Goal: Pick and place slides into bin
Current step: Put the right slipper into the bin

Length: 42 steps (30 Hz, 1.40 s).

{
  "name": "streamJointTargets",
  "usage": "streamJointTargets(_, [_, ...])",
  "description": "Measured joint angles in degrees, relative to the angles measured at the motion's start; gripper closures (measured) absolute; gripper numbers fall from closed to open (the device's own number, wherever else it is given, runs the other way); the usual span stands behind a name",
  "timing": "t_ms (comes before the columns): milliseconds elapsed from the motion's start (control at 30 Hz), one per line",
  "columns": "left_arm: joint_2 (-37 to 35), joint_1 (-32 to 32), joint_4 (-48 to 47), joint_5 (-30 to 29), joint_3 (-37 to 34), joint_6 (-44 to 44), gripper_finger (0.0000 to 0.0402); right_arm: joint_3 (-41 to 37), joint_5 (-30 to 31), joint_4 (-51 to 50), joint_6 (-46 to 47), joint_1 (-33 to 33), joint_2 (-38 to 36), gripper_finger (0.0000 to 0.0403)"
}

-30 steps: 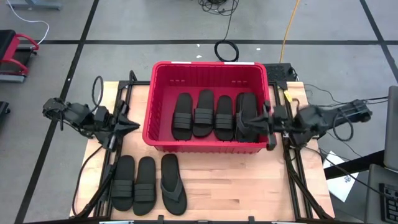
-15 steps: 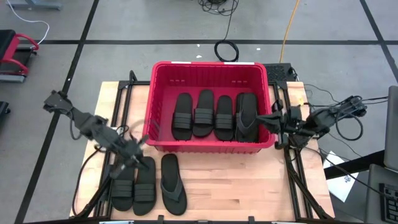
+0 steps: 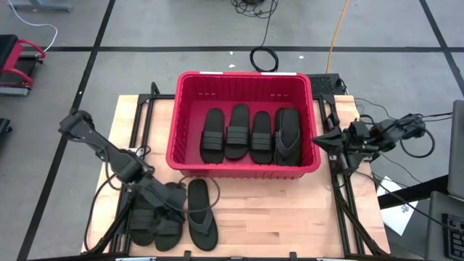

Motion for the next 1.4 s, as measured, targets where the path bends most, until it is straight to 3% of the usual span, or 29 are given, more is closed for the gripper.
streamJointTargets(200, [4.11, 1.95, -0.04, 0.79, 0.02, 1.26, 0.0276, 0.01, -4.52, -1.69, 1.19, 0.02, -1.10, 0.0403])
streamJointTargets(400, [8.06, 2.76, -4.10, 2.19, 0.02, 9.79, 0.0159, 0.01, -4.66, -1.78, 3.86, 0.02, -0.82, 0.0403])
streamJointTargets(533, [11.51, 2.55, -9.45, -0.49, 0.02, 16.87, 0.0109, 0.01, -4.61, -1.76, 3.98, 0.02, -0.77, 0.0403])
streamJointTargets(800, [17.44, 2.33, -10.12, -0.43, 0.02, 26.16, 0.0094, 0.01, -2.74, -1.65, 5.35, 0.00, -0.79, 0.0403])
streamJointTargets(967, [20.14, 2.37, -8.97, 0.07, 0.02, 26.34, 0.0094, 0.01, -1.10, -1.61, 6.05, 0.01, -0.79, 0.0403])
streamJointTargets(1233, [14.86, 7.34, -8.87, 10.36, 0.00, 13.42, 0.0094, 0.01, -1.14, -1.28, 7.49, 0.00, -0.77, 0.0403])
streamJointTargets(1400, [10.03, 10.89, 1.50, 14.20, 0.02, -3.05, 0.0094, 0.01, -1.56, -1.27, 7.58, 0.00, -0.82, 0.0403])
